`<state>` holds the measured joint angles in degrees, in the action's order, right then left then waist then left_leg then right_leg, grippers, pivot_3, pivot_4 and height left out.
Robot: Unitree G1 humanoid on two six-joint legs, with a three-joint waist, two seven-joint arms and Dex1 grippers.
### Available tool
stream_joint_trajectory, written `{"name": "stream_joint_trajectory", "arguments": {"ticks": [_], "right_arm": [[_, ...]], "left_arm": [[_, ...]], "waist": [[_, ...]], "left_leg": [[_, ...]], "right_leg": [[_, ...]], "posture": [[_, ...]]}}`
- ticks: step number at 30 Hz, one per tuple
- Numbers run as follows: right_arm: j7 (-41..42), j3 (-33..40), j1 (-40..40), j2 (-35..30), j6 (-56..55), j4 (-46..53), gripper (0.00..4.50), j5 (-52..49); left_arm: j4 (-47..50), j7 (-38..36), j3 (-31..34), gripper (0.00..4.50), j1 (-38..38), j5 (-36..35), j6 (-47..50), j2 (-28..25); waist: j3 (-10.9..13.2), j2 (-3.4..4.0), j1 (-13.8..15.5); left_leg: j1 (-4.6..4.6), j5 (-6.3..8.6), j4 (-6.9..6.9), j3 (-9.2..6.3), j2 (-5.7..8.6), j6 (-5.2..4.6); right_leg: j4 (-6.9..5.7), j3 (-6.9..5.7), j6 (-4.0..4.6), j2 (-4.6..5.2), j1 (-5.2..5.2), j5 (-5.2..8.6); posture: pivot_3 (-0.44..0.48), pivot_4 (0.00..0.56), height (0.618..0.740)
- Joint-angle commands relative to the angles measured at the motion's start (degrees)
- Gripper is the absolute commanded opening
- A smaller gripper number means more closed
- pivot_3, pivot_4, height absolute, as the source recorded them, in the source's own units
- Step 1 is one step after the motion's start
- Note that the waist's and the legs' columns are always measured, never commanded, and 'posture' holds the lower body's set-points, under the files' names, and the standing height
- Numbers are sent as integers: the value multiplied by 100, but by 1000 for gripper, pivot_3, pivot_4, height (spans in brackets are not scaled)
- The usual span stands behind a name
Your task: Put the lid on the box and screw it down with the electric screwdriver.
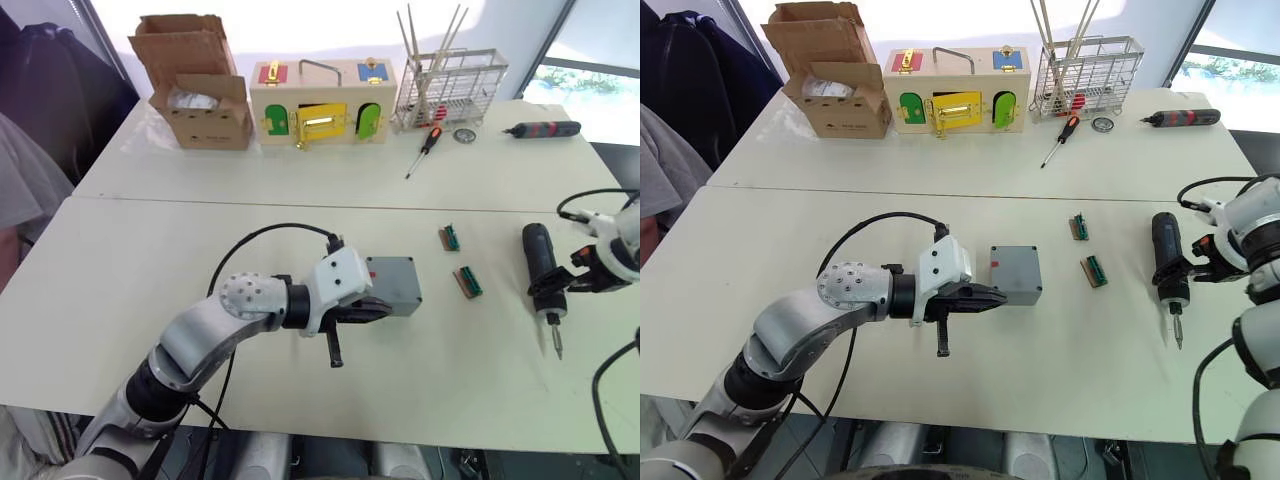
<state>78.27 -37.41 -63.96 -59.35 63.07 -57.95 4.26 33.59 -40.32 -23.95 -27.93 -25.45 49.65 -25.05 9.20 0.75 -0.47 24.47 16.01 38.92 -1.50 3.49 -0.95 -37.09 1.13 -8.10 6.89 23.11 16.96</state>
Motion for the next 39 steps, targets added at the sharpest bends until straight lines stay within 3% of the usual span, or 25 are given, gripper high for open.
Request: {"name": "stream_joint_trajectory", "arguments": {"ticks": [1,9,16,20,23,25,29,30,32,34,37,39], "right_arm": [[112,19,-143,125,-212,-349,4225,353],[454,-97,147,240,-844,-395,1981,1039],[570,223,373,35,-1144,-340,1933,1236],[-201,1128,-287,180,-1168,-597,1933,915],[-767,1671,-796,-112,-2105,-358,1933,841],[-734,2196,-1321,-356,-1938,-116,1933,550],[-786,3738,-649,-751,-1116,1582,1933,-518],[-1074,4581,-148,-588,-895,2343,1933,-871],[-1684,6365,853,172,-977,4144,1933,-1528],[-2390,7581,1441,1139,-800,5656,1933,-1997],[-3407,8166,1925,2335,-576,7221,1933,-2433],[-4064,8323,2376,3507,-744,8275,1933,-2870]], "left_arm": [[147,86,23,0,1,18,-15,23],[69,181,9,0,-25,35,-31,75],[-126,144,17,0,-90,94,-155,76],[-295,31,82,0,-213,127,-217,48],[-407,-181,146,0,-299,183,-314,-195],[-514,-404,78,0,-387,342,-467,-494],[-823,-741,201,0,-600,272,-611,-653],[-944,-792,249,0,-689,261,-602,-656],[-1172,-929,330,0,-855,246,-533,-725],[-1359,-1000,379,0,-1036,236,-508,-696],[-1620,-1104,557,0,-1238,110,-438,-631],[-1972,-1159,589,0,-1469,53,-432,-429]], "waist": [[0,0,3],[-4,-8,0],[-6,-12,116],[-4,-12,93],[4,16,30],[19,44,-16],[24,40,86],[22,25,102],[22,-8,96],[22,-10,74],[20,-4,120],[17,-10,128]], "left_leg": [[0,-1,0,-1,0,1],[-1,-1,0,-4,0,3],[-3,-1,5,-14,3,3],[-4,-2,14,-11,6,5],[-2,-3,10,8,5,7],[1,-7,-14,15,4,15],[2,-28,-78,-3,-8,47],[1,-27,-82,-6,-16,48],[-2,-28,-79,-17,-23,49],[-6,-39,-67,-11,-25,63],[-7,-43,-54,-3,-17,63],[-5,-43,-59,-11,-12,64]], "right_leg": [[0,0,0,0,0,0],[-1,-5,0,-1,-3,0],[0,-11,0,-1,-13,0],[7,-10,0,-1,-20,0],[-1,3,0,4,0,0],[-5,5,-1,5,21,0],[-7,-17,-1,-4,47,0],[-6,-24,0,-9,43,0],[-6,-36,0,-17,33,0],[-13,-33,-1,-17,23,-2],[-46,-19,-1,-9,35,-2],[-73,-19,-1,-8,43,-1]], "posture": [[0,150,739],[0,150,739],[0,150,739],[0,150,739],[0,150,739],[0,150,739],[0,150,739],[0,150,739],[0,150,739],[0,150,739],[0,150,739],[0,150,739]]}}
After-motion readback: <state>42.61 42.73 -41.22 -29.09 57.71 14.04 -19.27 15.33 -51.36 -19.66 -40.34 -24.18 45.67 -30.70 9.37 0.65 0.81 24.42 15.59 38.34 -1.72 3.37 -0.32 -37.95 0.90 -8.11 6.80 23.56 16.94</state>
